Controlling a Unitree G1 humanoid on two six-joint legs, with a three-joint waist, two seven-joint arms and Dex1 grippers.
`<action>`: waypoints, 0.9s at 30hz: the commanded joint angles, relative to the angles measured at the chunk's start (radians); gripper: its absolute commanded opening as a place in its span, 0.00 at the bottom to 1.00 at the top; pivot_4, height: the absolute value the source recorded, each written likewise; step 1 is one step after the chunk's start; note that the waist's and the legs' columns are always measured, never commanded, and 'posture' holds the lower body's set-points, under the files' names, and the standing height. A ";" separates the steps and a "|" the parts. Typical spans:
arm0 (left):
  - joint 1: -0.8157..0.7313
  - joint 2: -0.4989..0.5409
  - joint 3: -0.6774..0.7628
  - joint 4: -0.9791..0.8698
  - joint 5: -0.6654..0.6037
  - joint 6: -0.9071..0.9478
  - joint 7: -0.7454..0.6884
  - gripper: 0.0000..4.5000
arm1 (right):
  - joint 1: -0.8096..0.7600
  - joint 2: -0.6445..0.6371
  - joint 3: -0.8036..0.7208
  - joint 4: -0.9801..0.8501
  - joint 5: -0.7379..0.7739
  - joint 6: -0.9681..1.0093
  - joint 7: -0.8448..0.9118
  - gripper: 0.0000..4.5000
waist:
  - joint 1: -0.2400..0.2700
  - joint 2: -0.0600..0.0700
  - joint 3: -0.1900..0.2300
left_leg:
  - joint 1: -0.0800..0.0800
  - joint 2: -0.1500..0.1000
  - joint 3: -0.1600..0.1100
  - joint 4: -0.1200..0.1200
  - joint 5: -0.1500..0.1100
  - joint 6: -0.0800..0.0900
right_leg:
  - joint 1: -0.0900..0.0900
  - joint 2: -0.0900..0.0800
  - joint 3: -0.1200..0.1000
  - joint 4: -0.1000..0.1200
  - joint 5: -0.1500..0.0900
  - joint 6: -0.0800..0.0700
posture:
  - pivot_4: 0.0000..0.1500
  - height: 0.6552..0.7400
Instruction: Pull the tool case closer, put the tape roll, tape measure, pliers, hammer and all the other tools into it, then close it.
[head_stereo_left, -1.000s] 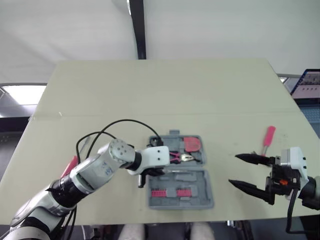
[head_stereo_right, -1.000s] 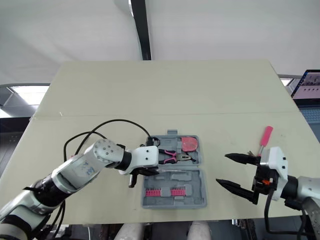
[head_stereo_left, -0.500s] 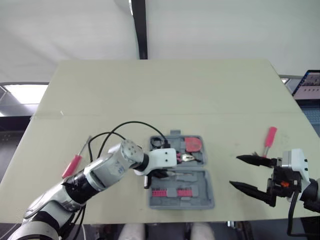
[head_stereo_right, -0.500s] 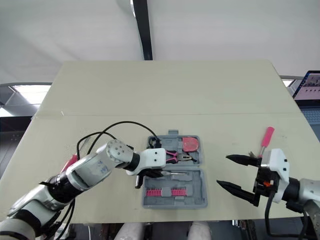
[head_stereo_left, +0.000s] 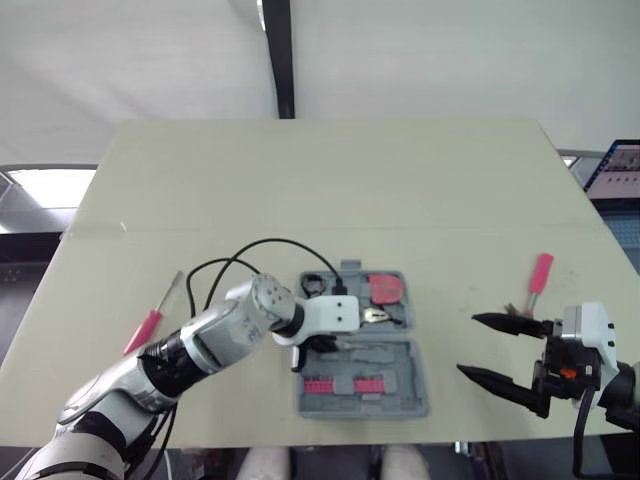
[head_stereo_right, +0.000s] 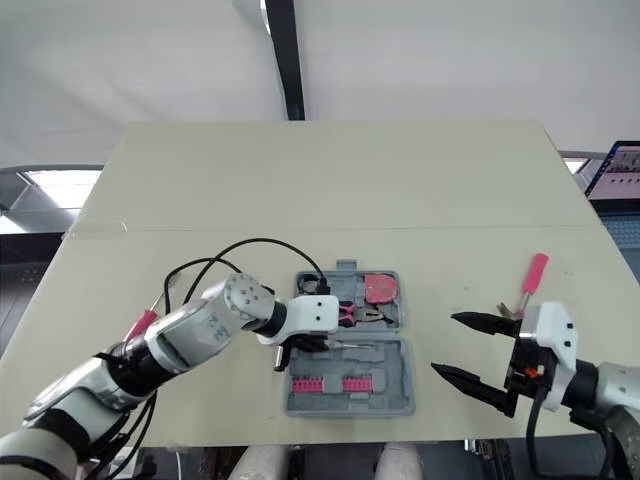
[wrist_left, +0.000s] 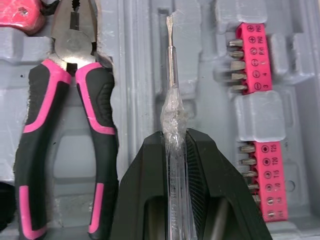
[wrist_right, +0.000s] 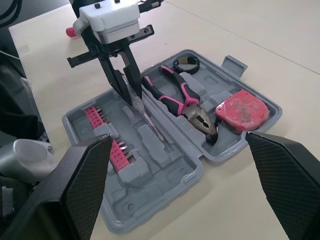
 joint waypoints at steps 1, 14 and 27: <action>-0.021 -0.018 -0.012 0.000 0.023 -0.015 -0.010 0.01 | 0.019 0.010 -0.056 -0.038 0.026 -0.015 0.000 1.00 | 0.001 0.000 0.000 | 0.000 0.000 0.000 0.000 0.000 0.000 | 0.000 0.000 0.000 0.000 0.000 0.000 | 1.00 1.00; -0.033 -0.051 -0.023 0.041 0.049 -0.021 -0.013 0.01 | 0.085 -0.022 -0.095 -0.034 0.004 -0.032 0.073 1.00 | 0.000 0.000 0.000 | 0.000 0.000 0.000 0.001 0.000 0.000 | 0.000 0.000 0.000 0.000 0.000 0.000 | 1.00 1.00; -0.046 -0.077 -0.018 0.081 0.085 -0.019 -0.008 0.01 | 0.082 -0.020 -0.094 -0.033 0.004 -0.029 0.069 1.00 | 0.000 0.000 0.000 | 0.000 0.000 0.000 0.001 0.000 0.000 | 0.000 0.000 0.000 0.001 0.000 0.000 | 1.00 1.00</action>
